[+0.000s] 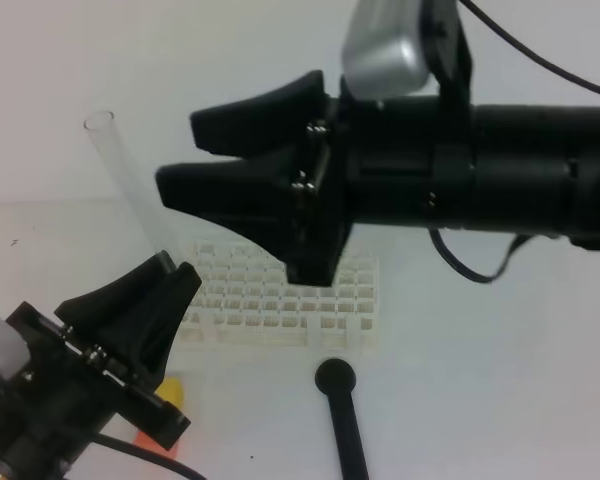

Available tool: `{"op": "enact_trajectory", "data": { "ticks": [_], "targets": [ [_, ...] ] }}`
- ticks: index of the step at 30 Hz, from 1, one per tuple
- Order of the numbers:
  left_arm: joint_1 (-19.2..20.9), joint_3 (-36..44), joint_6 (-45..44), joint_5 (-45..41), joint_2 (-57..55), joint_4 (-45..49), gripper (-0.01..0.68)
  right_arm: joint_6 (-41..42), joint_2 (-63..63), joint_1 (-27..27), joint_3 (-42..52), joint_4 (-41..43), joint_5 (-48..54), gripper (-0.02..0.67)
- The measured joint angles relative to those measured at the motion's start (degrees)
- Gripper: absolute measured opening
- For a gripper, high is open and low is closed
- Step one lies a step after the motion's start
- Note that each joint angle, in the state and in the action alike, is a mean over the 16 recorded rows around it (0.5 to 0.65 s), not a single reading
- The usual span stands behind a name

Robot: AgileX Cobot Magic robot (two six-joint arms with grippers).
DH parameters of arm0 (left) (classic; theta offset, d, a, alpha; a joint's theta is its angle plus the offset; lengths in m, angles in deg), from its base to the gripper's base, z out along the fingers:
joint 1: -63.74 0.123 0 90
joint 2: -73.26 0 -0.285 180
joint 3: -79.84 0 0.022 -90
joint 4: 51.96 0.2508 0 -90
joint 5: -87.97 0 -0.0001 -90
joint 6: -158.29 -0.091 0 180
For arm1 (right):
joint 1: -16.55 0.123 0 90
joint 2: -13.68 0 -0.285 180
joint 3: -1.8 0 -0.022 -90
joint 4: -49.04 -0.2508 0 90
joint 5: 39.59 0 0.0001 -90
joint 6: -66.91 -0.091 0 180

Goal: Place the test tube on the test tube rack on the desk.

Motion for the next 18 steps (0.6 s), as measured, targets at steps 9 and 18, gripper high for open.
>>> {"op": "enact_trajectory", "data": {
  "ticks": [9,18],
  "targets": [
    [0.0,0.0,1.2,-1.0,0.0,0.1,0.106,-0.3,-5.3,1.6,-6.1,-0.2,0.6,0.433],
    [0.0,0.0,1.5,-2.2,0.0,0.8,0.106,-0.2,-7.0,3.6,-7.8,-0.3,-0.6,0.433]
  ]
}}
